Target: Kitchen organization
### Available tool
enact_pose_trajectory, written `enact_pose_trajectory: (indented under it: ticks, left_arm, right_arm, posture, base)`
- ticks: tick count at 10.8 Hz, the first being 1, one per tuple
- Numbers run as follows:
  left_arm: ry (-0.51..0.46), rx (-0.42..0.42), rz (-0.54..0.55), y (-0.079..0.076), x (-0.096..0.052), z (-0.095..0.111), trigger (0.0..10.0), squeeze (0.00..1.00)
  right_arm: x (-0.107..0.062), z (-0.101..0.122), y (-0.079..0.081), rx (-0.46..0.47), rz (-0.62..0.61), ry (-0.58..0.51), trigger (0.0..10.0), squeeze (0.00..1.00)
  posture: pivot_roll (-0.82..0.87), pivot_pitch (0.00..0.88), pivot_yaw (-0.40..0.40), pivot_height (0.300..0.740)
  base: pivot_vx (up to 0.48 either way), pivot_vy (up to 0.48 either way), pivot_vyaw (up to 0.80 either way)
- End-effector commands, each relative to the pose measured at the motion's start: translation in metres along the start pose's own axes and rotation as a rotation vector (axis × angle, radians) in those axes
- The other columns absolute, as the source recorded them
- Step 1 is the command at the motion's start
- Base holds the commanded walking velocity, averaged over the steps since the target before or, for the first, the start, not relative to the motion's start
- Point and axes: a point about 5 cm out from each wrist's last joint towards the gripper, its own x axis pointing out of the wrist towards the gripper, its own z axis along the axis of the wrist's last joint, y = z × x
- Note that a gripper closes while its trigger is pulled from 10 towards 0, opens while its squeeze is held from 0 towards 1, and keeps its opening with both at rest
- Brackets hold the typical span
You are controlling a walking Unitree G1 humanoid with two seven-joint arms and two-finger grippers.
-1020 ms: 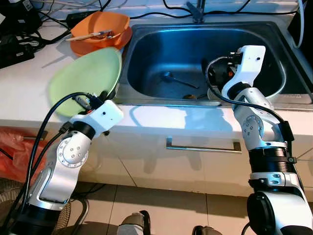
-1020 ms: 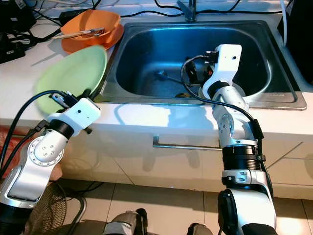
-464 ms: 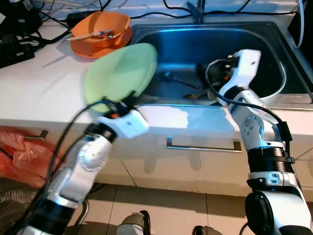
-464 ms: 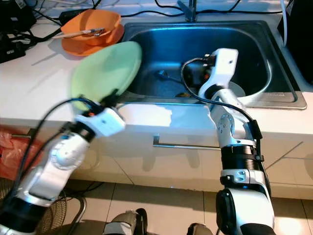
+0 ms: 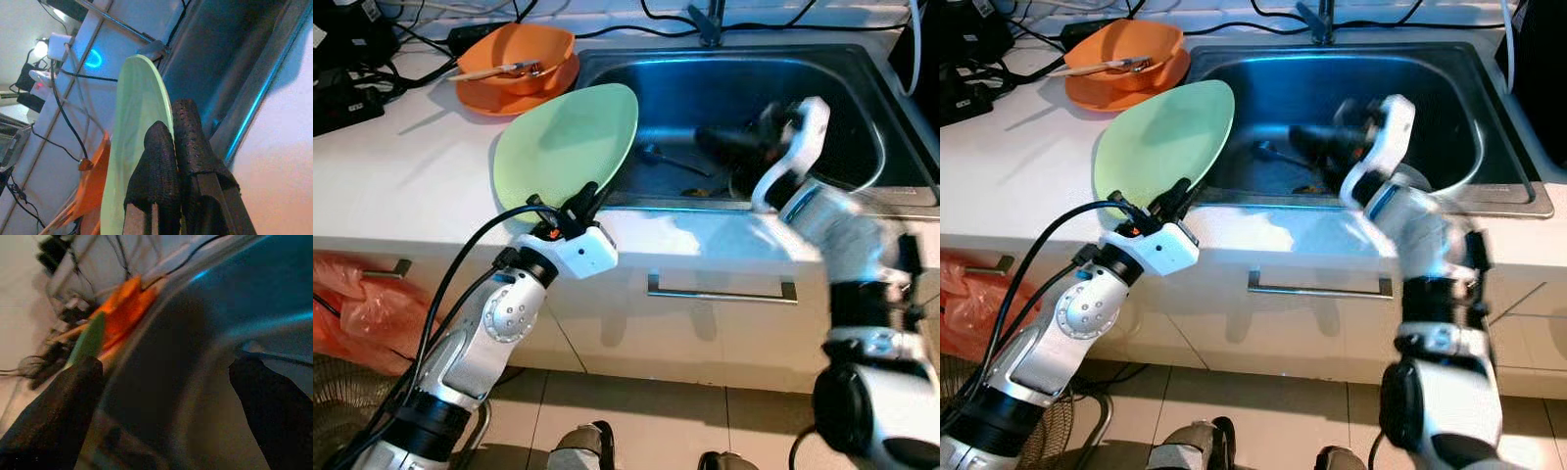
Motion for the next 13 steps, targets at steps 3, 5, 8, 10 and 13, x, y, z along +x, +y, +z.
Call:
enact_pose_trajectory:
  ticks: [3,5,8,10,13]
  left_arm:
    - [-0.129,0.046,0.002,0.004,0.021,0.010,0.0,0.00]
    - [-0.171,0.046,0.007,0.007,0.035,0.015,0.0,0.00]
    - [-0.239,0.037,-0.001,0.000,0.049,0.026,0.0,0.00]
    - [-0.257,0.033,-0.007,-0.003,0.049,0.026,0.0,0.00]
    - [-0.279,0.035,-0.002,-0.005,0.048,0.028,0.0,0.00]
  right_arm:
    - [0.004,0.006,0.027,0.113,0.193,0.003,10.0,0.00]
    - [0.007,0.002,0.032,0.104,0.224,0.017,10.0,0.00]
    - [0.016,0.000,0.042,0.133,0.266,0.022,10.0,0.00]
    - [0.021,0.001,0.046,0.144,0.275,-0.019,10.0,0.00]
    - [0.029,-0.002,0.056,0.176,0.317,-0.039,10.0,0.00]
  posture:
    - [0.13,0.155,0.087,0.740]
    - [0.12,0.154,0.096,0.740]
    - [0.10,0.157,0.107,0.740]
    - [0.10,0.161,0.110,0.740]
    - [0.10,0.168,0.107,0.740]
  base:
    - [0.000,0.000,0.00]
    - [0.000,0.000,0.00]
    - [0.000,0.000,0.00]
    - [0.000,0.000,0.00]
    - [0.000,0.000,0.00]
